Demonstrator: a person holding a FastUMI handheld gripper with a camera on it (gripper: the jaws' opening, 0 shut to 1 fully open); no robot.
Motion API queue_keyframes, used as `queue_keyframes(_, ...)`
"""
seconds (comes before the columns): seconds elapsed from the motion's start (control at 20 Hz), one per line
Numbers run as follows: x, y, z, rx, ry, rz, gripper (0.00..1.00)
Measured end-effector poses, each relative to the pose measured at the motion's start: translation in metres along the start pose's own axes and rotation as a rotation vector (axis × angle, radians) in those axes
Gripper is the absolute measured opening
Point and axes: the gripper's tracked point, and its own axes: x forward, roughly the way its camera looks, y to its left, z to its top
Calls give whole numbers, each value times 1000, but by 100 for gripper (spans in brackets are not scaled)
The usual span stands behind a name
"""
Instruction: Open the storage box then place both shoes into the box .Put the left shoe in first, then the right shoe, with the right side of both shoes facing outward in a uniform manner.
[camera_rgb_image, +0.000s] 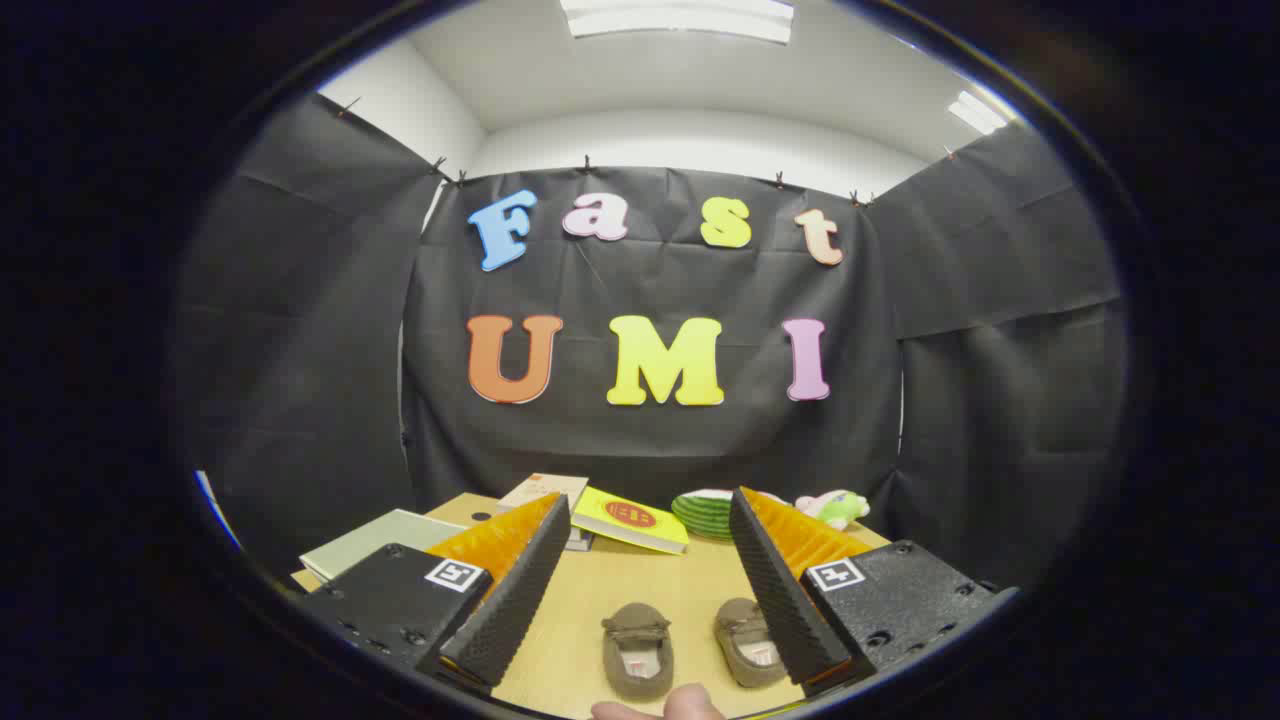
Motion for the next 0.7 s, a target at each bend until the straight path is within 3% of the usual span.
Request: queue_keyframes(0.7,0,5,-14,33,45,36,100)
